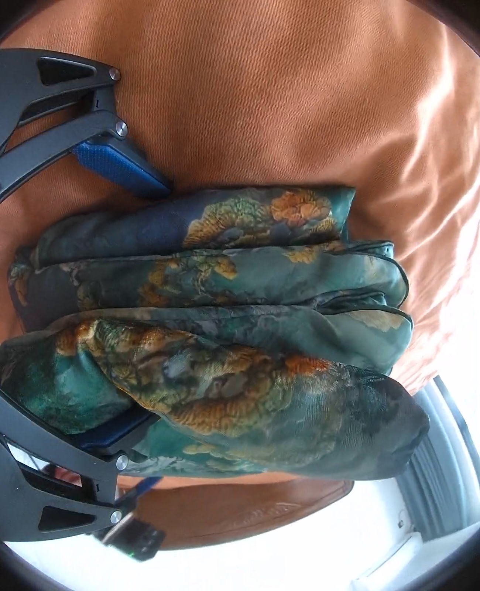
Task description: Fold large clothes
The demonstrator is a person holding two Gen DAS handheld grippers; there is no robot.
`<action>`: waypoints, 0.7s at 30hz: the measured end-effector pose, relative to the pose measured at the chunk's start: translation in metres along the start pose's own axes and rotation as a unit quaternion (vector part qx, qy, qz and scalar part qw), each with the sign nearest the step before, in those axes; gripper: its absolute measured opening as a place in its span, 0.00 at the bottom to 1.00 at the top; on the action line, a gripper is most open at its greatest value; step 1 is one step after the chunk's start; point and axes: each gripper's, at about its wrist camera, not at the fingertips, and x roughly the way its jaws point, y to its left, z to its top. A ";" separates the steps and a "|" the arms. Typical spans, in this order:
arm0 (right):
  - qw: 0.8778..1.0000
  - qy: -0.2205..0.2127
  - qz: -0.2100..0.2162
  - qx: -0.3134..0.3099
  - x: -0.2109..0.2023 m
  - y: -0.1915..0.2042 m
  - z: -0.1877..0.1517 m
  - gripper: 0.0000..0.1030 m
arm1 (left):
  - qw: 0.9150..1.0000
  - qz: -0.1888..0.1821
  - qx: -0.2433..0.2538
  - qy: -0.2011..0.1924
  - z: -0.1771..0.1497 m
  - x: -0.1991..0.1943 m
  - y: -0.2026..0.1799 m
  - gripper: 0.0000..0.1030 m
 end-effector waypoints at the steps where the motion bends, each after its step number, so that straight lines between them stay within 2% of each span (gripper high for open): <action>1: 1.000 0.010 -0.005 0.002 0.008 -0.004 0.001 1.00 | 1.000 0.002 0.001 0.000 -0.001 0.001 -0.003 1.00; 3: 0.999 0.034 -0.003 -0.002 0.023 -0.009 0.000 1.00 | 1.000 0.004 0.008 0.002 0.000 0.005 -0.007 1.00; 5: 0.998 0.051 0.029 0.002 0.039 -0.014 0.001 1.00 | 1.000 0.002 0.012 0.006 0.006 0.013 -0.011 1.00; 9: 0.992 0.064 0.094 0.058 0.068 -0.024 0.007 1.00 | 1.000 -0.005 0.009 0.016 0.012 0.022 -0.005 1.00; 11: 0.988 0.075 0.105 0.081 0.082 -0.024 0.008 1.00 | 1.000 -0.002 0.009 0.013 0.014 0.023 -0.002 1.00; 13: 0.993 0.082 0.065 0.060 0.091 -0.012 0.008 0.98 | 1.000 0.011 0.006 0.009 0.019 0.031 -0.005 1.00; 16: 0.997 0.068 -0.010 -0.020 0.085 0.023 0.006 0.89 | 0.998 0.055 0.023 -0.002 0.012 0.031 -0.023 0.98; 17: 0.996 0.061 -0.034 -0.047 0.081 0.036 0.004 0.83 | 0.997 0.070 0.035 -0.009 0.009 0.030 -0.032 0.87; 18: 0.994 0.055 -0.054 -0.072 0.078 0.046 0.001 0.79 | 0.995 0.082 0.046 -0.015 0.007 0.029 -0.040 0.81; 20: 0.987 0.035 -0.091 -0.130 0.071 0.069 -0.007 0.74 | 0.987 0.132 0.087 -0.026 0.000 0.026 -0.065 0.65; 21: 0.983 0.027 -0.104 -0.150 0.068 0.077 -0.011 0.71 | 0.983 0.150 0.103 -0.030 -0.004 0.025 -0.074 0.63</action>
